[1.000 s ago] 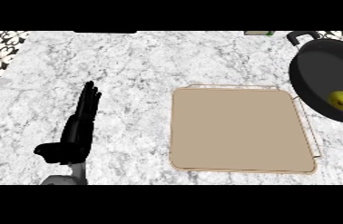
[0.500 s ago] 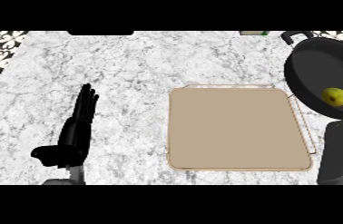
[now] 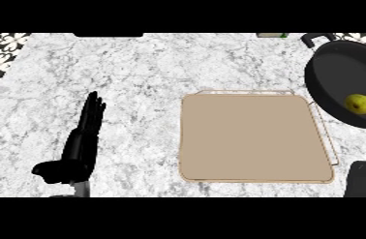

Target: Pick the pear from the tray and place it in the pot

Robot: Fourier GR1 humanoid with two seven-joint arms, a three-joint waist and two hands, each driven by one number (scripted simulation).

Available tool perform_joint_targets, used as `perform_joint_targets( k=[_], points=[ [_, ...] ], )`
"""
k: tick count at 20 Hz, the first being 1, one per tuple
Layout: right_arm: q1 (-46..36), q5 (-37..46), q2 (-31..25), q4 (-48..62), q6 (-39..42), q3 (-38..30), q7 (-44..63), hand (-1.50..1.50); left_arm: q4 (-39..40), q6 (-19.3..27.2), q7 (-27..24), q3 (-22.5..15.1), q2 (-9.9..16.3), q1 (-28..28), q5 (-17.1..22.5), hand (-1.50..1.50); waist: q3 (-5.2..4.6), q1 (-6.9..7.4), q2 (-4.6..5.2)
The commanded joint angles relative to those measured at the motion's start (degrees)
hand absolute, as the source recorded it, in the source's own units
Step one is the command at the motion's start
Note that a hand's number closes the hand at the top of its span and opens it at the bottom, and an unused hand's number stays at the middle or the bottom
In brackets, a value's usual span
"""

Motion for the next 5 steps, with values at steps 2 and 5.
perform_joint_targets(
  k=[2, 5],
  points=[
    [6.6, 2.8, 0.5, -9.8, -0.3, 1.8, 8.7, -1.50, -0.3, -0.9, 3.0, 2.7, 1.8, -2.8, 1.3, 0.00, -0.01, -0.13, -0.03],
    [11.0, 4.5, 0.5, -9.2, -3.2, 4.6, 14.0, -1.50, 1.5, -0.7, 0.2, 1.6, 0.3, -1.5, 0.5, 0.00, 0.02, 0.15, 0.11]
  ],
)
